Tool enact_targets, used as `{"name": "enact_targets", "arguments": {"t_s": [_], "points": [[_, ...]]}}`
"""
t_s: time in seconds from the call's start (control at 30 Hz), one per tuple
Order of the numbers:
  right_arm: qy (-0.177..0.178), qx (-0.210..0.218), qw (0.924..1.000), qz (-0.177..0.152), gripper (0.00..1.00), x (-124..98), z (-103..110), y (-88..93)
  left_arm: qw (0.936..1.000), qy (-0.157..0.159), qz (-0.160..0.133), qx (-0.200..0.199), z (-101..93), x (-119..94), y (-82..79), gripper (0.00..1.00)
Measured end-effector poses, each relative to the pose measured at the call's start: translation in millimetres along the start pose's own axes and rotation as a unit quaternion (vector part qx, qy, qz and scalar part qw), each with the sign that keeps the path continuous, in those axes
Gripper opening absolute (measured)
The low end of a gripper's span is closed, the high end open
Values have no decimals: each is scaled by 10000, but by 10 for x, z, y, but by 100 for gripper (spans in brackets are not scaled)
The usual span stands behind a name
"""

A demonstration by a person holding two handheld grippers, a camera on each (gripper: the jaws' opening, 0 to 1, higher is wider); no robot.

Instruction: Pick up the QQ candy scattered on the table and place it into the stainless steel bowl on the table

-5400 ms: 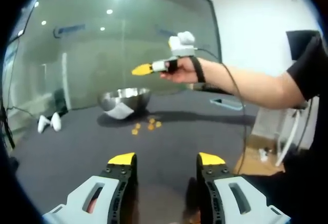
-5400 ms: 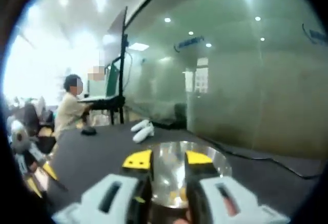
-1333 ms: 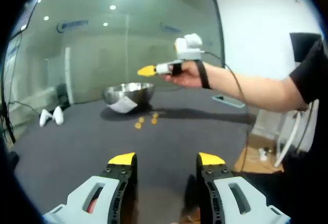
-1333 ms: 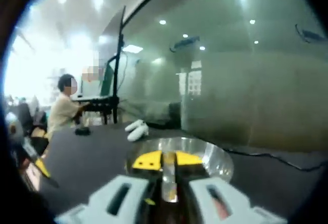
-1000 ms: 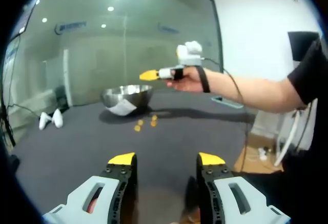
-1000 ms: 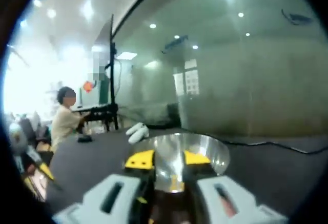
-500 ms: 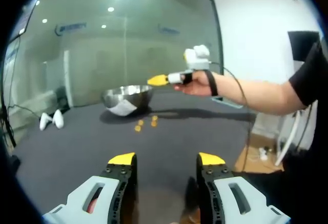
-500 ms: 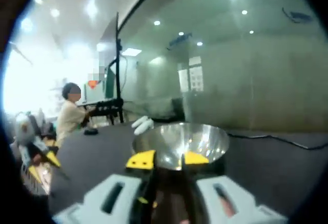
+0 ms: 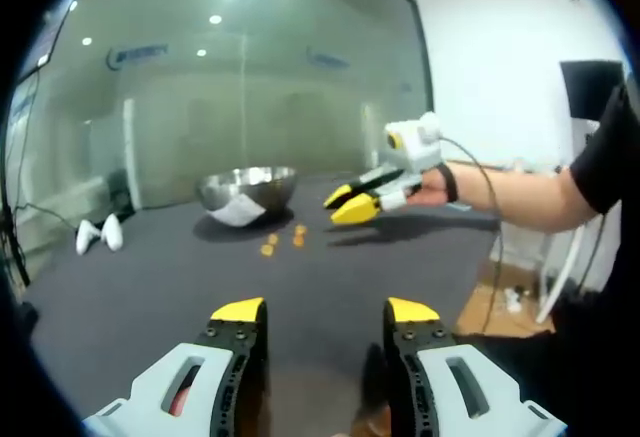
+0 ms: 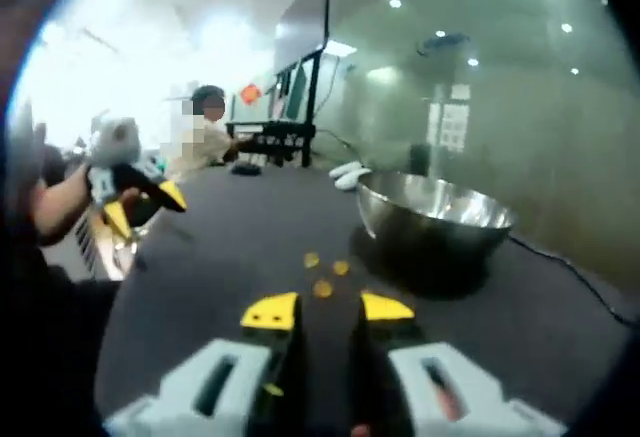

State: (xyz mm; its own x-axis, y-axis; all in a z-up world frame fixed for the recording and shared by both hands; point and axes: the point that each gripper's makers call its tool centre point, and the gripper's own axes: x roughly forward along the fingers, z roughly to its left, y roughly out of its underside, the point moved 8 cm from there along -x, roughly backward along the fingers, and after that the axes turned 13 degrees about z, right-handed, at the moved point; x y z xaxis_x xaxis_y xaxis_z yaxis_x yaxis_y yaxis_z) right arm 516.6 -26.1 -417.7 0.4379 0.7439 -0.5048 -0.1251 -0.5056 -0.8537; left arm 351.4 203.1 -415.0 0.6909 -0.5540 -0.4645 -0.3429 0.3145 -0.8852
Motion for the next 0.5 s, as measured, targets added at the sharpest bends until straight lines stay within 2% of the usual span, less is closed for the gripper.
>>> {"name": "enact_targets", "arguments": {"t_s": [0.2, 0.5], "points": [[-9, 15, 10000, -6, 22, 51, -18, -29, 10000, 9, -13, 3, -3, 0, -15, 48], [-204, 11, 9996, 202, 22, 334, -61, -15, 10000, 22, -31, 0, 12, -5, -21, 48]]}}
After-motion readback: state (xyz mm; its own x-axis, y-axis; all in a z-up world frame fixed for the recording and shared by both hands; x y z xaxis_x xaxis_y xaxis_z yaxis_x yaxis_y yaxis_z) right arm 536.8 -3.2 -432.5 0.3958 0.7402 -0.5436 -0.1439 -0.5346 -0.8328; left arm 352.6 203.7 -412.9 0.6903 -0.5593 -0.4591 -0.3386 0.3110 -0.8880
